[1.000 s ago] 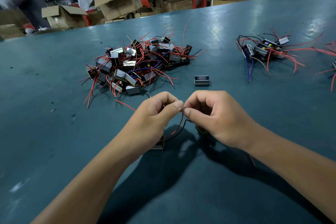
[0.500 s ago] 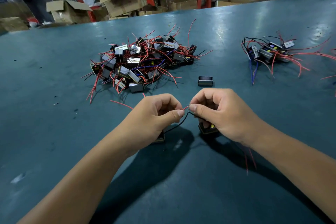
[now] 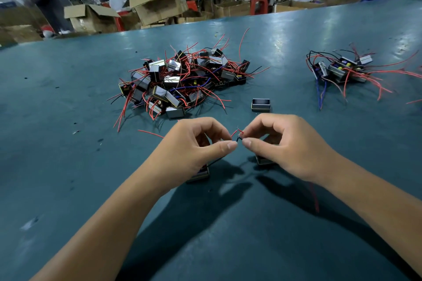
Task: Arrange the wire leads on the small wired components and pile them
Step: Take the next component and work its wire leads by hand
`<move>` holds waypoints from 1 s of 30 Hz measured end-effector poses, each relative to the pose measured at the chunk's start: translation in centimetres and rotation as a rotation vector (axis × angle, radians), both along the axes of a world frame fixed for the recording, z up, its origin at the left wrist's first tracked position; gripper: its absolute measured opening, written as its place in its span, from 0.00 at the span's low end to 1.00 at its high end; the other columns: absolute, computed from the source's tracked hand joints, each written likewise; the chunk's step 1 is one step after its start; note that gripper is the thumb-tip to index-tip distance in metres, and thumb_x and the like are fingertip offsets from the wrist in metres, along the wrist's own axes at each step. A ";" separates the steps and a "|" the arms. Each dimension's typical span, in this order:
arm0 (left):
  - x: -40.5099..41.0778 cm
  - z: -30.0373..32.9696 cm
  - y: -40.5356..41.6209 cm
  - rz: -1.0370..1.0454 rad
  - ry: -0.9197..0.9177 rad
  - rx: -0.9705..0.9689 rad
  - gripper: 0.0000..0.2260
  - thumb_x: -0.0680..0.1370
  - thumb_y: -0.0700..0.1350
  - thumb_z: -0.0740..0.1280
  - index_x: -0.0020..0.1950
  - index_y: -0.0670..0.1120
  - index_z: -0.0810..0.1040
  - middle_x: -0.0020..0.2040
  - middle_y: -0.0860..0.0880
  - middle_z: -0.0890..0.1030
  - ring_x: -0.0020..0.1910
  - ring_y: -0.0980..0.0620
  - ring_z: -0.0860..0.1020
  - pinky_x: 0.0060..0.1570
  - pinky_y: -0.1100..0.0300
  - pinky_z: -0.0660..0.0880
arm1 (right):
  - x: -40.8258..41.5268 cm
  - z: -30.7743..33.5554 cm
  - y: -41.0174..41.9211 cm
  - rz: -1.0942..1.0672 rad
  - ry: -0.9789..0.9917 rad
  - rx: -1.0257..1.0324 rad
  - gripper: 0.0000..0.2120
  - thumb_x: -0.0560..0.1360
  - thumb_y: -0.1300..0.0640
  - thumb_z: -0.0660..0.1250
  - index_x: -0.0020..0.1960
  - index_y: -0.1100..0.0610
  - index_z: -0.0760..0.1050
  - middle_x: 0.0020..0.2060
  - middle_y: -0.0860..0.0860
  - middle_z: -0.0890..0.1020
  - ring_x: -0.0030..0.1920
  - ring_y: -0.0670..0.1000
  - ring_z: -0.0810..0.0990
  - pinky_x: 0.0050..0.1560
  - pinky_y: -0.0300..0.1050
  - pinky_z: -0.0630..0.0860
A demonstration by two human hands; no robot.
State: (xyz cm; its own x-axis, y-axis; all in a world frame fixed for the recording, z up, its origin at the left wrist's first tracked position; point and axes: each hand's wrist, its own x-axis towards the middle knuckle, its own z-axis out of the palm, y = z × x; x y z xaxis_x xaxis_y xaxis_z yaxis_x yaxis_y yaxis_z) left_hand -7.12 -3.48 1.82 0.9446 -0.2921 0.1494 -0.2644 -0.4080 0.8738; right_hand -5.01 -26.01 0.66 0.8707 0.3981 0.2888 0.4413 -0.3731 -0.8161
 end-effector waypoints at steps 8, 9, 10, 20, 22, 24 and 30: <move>0.0 -0.3 -0.3 -0.023 -0.013 0.080 0.05 0.78 0.47 0.73 0.42 0.51 0.81 0.31 0.57 0.74 0.29 0.57 0.67 0.30 0.65 0.65 | -0.1 0.2 0.1 -0.024 -0.046 -0.061 0.05 0.75 0.53 0.73 0.42 0.45 0.79 0.48 0.37 0.83 0.40 0.47 0.83 0.45 0.41 0.78; 0.0 -0.2 -0.1 -0.024 -0.011 0.084 0.06 0.78 0.47 0.73 0.42 0.52 0.81 0.30 0.59 0.74 0.29 0.58 0.67 0.30 0.67 0.65 | -0.1 0.3 0.1 -0.020 -0.048 -0.068 0.05 0.75 0.54 0.73 0.42 0.45 0.79 0.48 0.36 0.83 0.42 0.46 0.83 0.46 0.41 0.78; 0.0 0.0 0.0 -0.026 -0.009 0.091 0.06 0.78 0.47 0.73 0.42 0.52 0.81 0.30 0.59 0.74 0.29 0.59 0.67 0.31 0.67 0.65 | -0.1 0.5 0.1 -0.013 -0.044 -0.065 0.05 0.75 0.54 0.73 0.43 0.46 0.79 0.48 0.36 0.83 0.43 0.46 0.83 0.47 0.40 0.78; -0.2 2.8 3.2 -0.020 -0.218 0.430 0.07 0.77 0.51 0.72 0.53 0.54 0.80 0.45 0.57 0.82 0.45 0.57 0.79 0.51 0.54 0.75 | 0.7 2.3 -2.1 -0.025 0.011 -0.402 0.10 0.75 0.59 0.67 0.48 0.43 0.79 0.47 0.39 0.82 0.47 0.43 0.80 0.50 0.37 0.74; -0.5 2.8 3.5 -0.113 -0.186 0.723 0.18 0.72 0.60 0.74 0.59 0.57 0.77 0.51 0.63 0.80 0.56 0.62 0.76 0.64 0.56 0.67 | 0.6 2.4 -2.3 0.033 0.044 -0.507 0.09 0.73 0.54 0.70 0.51 0.42 0.77 0.49 0.38 0.80 0.52 0.39 0.78 0.55 0.39 0.74; -0.5 2.6 3.6 -0.129 -0.140 0.869 0.23 0.70 0.62 0.75 0.62 0.59 0.74 0.54 0.65 0.78 0.57 0.67 0.72 0.67 0.58 0.60 | 0.4 2.4 -2.4 0.063 0.034 -0.599 0.13 0.72 0.50 0.72 0.54 0.42 0.75 0.49 0.35 0.78 0.54 0.37 0.75 0.57 0.38 0.72; 0.0 1.8 3.3 -0.111 -0.096 1.013 0.20 0.73 0.61 0.73 0.62 0.60 0.72 0.49 0.65 0.75 0.49 0.62 0.73 0.60 0.60 0.59 | 0.4 2.2 -2.1 0.015 -0.016 -0.717 0.11 0.73 0.50 0.74 0.53 0.47 0.75 0.47 0.40 0.78 0.50 0.44 0.77 0.53 0.41 0.74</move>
State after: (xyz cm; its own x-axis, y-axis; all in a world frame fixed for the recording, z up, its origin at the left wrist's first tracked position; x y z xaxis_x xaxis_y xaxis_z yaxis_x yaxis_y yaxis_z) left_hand -7.07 -0.22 3.66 0.9018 -0.4081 -0.1423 -0.3962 -0.9121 0.1050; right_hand -4.65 -28.06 2.89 0.8615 0.5065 -0.0357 0.4604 -0.8089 -0.3656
